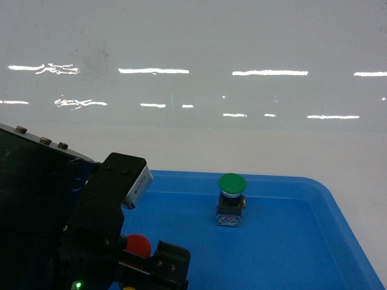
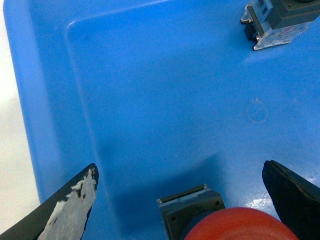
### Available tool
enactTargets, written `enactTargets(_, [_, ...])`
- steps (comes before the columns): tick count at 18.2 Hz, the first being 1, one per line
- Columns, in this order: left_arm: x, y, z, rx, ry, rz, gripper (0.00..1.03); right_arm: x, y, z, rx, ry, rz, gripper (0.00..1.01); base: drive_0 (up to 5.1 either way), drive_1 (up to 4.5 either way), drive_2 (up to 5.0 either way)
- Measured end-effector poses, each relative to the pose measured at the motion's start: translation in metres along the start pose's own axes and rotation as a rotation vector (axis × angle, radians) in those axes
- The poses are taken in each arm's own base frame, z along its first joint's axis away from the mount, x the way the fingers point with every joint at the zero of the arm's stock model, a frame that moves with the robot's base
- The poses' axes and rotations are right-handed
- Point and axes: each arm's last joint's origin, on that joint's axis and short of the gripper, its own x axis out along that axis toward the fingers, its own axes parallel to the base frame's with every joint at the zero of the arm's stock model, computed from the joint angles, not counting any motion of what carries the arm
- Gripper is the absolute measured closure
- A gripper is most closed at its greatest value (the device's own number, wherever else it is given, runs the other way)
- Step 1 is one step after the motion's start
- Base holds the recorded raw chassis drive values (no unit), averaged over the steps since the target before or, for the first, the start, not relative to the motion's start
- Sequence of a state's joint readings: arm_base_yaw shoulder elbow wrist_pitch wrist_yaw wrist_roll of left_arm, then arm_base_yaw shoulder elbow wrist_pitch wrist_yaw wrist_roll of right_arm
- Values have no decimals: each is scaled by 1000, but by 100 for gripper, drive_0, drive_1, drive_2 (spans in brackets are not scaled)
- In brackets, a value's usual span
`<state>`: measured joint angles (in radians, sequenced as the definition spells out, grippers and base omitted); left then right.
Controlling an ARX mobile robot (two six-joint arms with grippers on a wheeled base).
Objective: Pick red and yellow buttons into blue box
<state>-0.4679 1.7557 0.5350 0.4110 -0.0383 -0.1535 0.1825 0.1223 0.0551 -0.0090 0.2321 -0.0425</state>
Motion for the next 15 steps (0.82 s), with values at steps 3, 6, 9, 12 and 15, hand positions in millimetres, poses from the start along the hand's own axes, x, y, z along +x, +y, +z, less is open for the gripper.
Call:
enactTargets(3, [4, 2, -2, -6, 4, 9, 17, 0, 0, 0, 0, 0, 0, 61, 0, 0, 0])
enactTargets(6, [4, 2, -7, -8, 24, 13, 41, 0, 0, 0, 0, 0, 0, 62, 0, 0, 0])
enactTargets(9, [3, -2, -13, -8, 46, 17, 65, 0, 0, 0, 0, 0, 0, 62, 0, 0, 0])
enactTargets(12, [2, -5, -12, -3, 32, 27, 77, 0, 0, 0, 0, 0, 0, 62, 0, 0, 0])
enactTargets(15, [-20, -5, 16, -20, -110, 8, 78, 0, 0, 0, 0, 0, 0, 62, 0, 0, 0])
